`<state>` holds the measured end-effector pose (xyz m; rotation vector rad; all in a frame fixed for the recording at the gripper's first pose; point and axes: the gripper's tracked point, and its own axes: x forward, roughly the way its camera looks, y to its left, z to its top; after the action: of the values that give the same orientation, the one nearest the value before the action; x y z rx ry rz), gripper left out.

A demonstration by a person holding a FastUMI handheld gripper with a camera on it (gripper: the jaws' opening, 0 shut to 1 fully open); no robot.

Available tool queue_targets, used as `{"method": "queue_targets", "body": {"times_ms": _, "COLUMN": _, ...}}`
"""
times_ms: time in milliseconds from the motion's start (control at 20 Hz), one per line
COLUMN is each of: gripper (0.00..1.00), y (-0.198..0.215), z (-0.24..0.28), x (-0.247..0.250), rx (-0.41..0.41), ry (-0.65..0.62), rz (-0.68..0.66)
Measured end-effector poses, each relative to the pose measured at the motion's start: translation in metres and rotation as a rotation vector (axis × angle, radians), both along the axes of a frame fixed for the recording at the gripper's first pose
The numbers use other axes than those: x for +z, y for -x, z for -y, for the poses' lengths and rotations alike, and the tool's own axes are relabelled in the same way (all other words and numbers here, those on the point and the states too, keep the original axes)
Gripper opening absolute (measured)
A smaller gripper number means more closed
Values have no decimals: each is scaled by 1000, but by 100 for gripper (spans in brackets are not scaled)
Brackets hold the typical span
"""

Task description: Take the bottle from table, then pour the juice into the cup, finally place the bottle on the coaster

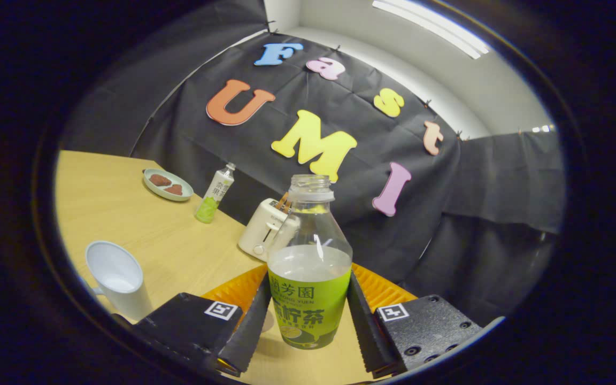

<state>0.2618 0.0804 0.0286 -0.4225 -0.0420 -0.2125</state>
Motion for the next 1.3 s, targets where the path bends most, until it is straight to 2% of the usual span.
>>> {"method": "queue_targets", "body": {"times_ms": 100, "gripper": 81, "y": -8, "z": 11, "x": -10, "rx": -2, "ry": -90, "rz": -25}}
{"method": "queue_targets", "body": {"times_ms": 300, "gripper": 81, "y": -31, "z": 7, "x": -16, "rx": 69, "ry": -345, "rz": -53}}
{"method": "queue_targets", "body": {"times_ms": 450, "gripper": 81, "y": -43, "z": 7, "x": -8, "rx": 105, "ry": -457, "rz": 2}}
{"method": "queue_targets", "body": {"times_ms": 550, "gripper": 81, "y": -55, "z": 8, "x": -16, "rx": 102, "ry": -512, "rz": -19}}
{"method": "queue_targets", "body": {"times_ms": 750, "gripper": 81, "y": -69, "z": 2, "x": -16, "rx": 134, "ry": -582, "rz": -28}}
{"method": "queue_targets", "body": {"times_ms": 1300, "gripper": 81, "y": -81, "z": 1, "x": -22, "rx": 126, "ry": -522, "rz": -43}}
